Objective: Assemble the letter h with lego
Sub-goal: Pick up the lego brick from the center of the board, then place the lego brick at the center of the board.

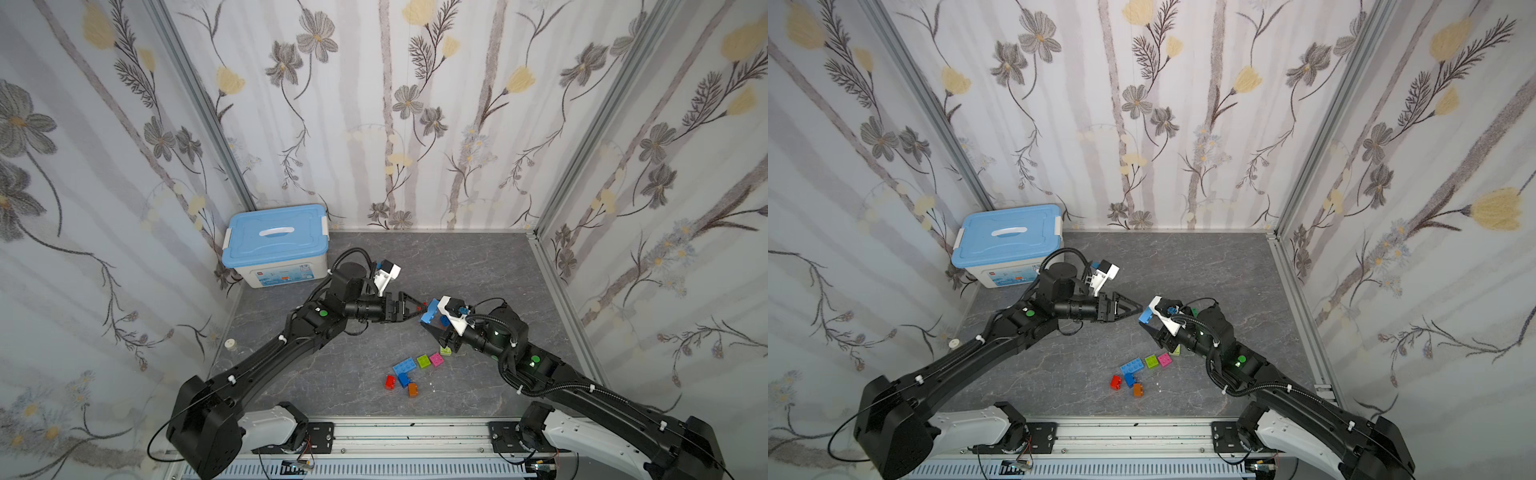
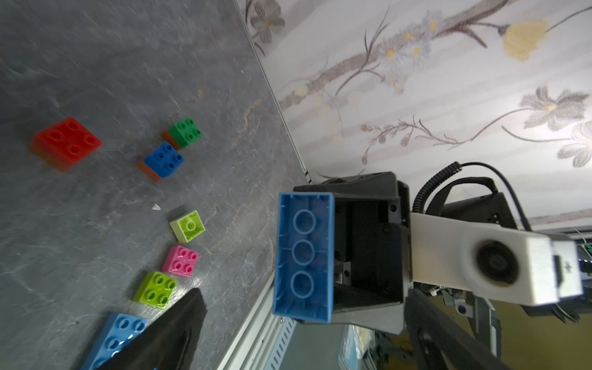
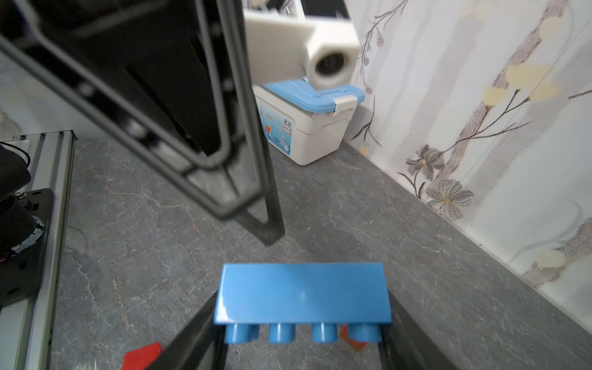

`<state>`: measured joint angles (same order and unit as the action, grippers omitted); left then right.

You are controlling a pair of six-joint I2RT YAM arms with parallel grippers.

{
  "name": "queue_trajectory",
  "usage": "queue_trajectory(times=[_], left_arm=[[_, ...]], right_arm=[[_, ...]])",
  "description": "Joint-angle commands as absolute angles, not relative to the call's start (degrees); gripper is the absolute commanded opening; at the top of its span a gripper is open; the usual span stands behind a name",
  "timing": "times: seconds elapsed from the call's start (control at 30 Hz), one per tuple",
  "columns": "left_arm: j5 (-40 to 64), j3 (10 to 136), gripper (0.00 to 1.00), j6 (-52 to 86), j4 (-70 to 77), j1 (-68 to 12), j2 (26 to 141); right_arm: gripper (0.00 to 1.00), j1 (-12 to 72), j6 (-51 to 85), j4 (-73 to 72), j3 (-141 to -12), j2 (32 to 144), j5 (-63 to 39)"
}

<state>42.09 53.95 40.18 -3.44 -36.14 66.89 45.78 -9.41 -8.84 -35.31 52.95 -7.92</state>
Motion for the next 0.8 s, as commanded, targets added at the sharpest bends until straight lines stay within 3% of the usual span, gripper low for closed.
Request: queue_trajectory(times=[0.0, 0.2, 0.37, 0.63, 0.77], left_arm=[[24.1, 53.4, 1.00, 36.7, -11.9, -34.3, 60.8], [5.4, 53.4, 1.00, 35.4, -27.4, -28.7, 55.8], [-13.5, 50.8, 1.00, 35.5, -35.6, -27.5, 54.0], [-31.2, 37.1, 1.00, 34.9, -26.8, -26.7, 47.8], [-33.3, 29.7, 1.00, 29.9, -16.1, -26.6, 46.7]], right_arm=[[0.63, 45.6, -7.6, 4.9, -40.7, 57.7, -10.2], [0.55, 45.5, -4.1, 23.7, -57.0, 73.9, -9.1], [0.56, 45.5, 0.4, 36.0, -68.2, 87.0, -1.7], [0.54, 45.5, 6.1, 50.9, -82.9, 105.6, 2.2], [0.55, 45.5, 8.8, 54.0, -86.9, 111.5, 2.3]])
